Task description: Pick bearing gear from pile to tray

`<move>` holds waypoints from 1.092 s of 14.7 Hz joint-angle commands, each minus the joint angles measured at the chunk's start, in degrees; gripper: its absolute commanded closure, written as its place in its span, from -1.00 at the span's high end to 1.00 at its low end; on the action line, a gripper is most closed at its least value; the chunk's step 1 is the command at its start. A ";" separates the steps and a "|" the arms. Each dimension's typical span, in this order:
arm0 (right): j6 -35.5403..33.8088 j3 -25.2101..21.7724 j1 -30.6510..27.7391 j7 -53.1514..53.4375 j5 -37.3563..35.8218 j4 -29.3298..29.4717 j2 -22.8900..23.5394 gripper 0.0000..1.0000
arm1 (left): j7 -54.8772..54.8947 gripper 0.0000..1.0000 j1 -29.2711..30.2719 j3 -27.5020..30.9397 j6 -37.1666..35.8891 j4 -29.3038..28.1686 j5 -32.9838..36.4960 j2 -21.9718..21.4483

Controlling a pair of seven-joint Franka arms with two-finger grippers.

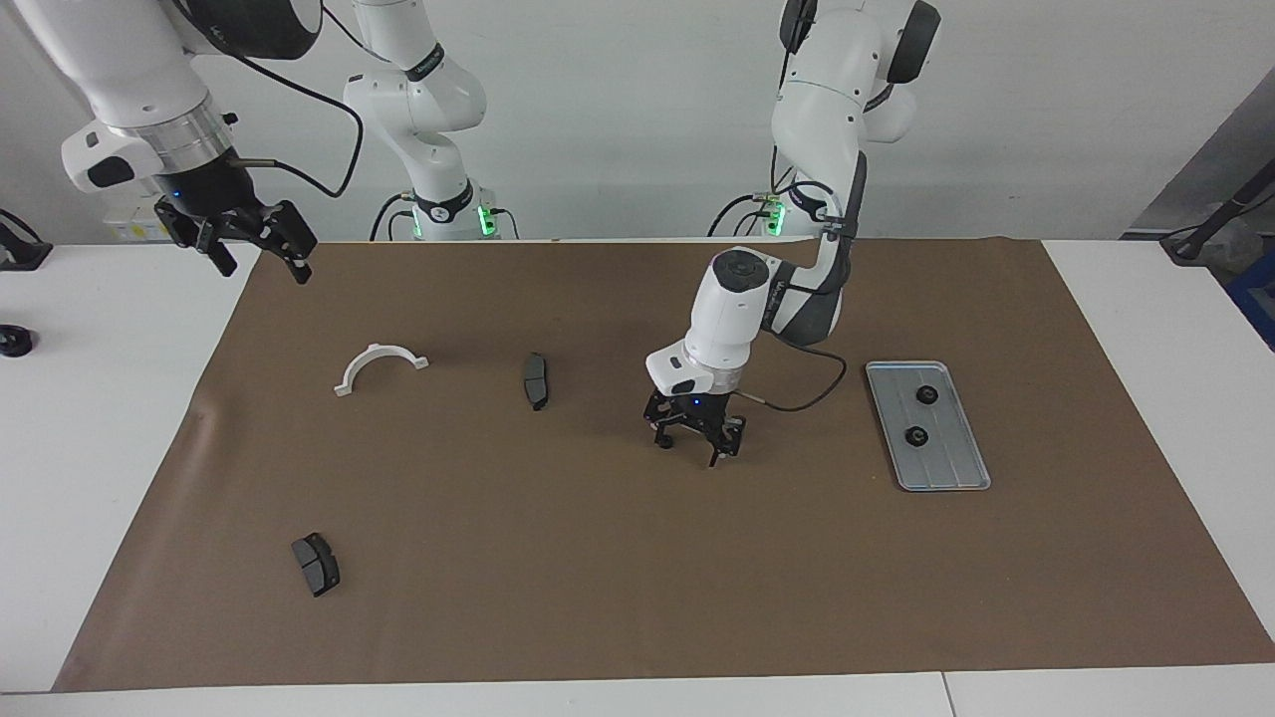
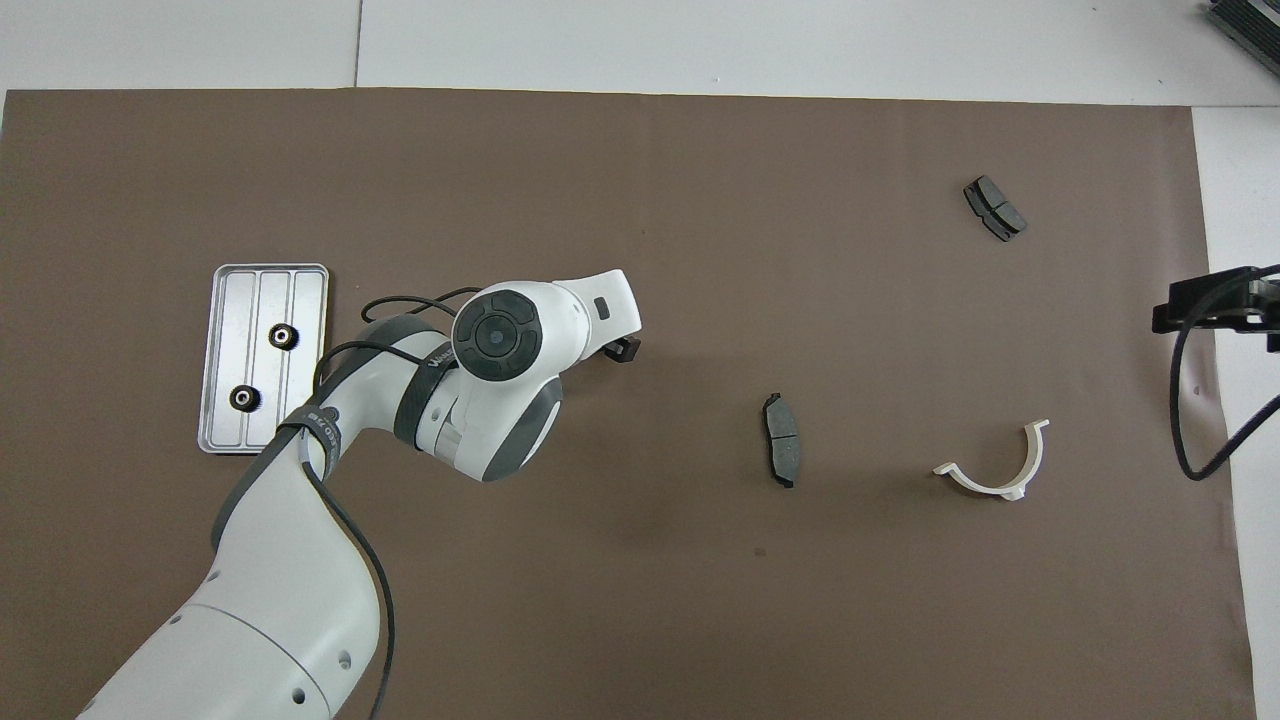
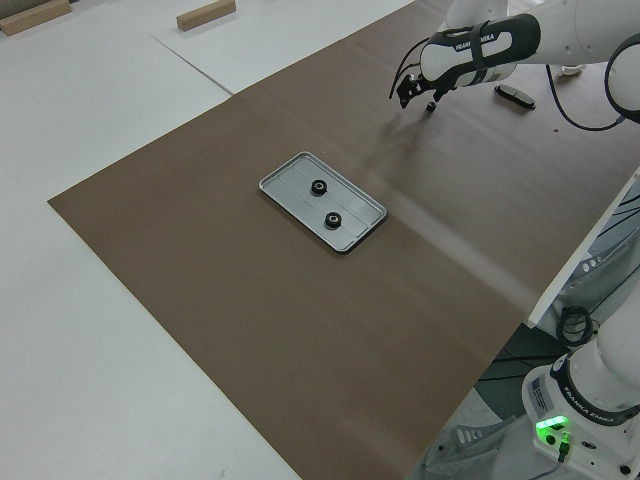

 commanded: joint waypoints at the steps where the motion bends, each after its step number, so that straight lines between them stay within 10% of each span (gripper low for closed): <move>1: -1.92 0.03 -0.46 -0.73 0.07 0.28 -0.11 1.00 | -2.22 1.00 -2.10 0.86 1.58 -1.54 0.05 -0.70; 8: -2.53 0.47 -1.34 -1.00 0.07 0.10 -0.81 1.00 | -3.37 1.00 -2.99 0.86 3.34 -3.03 0.05 -0.88; 12: -2.88 2.66 -2.57 -1.00 -0.55 -0.78 -1.34 1.00 | -5.03 -0.83 -2.99 0.86 3.08 -2.51 0.05 -0.97; 16: -2.71 3.46 -2.14 -1.00 -2.30 -0.69 -1.34 1.00 | -5.92 -1.00 -2.11 0.94 0.10 -1.28 -0.04 -1.84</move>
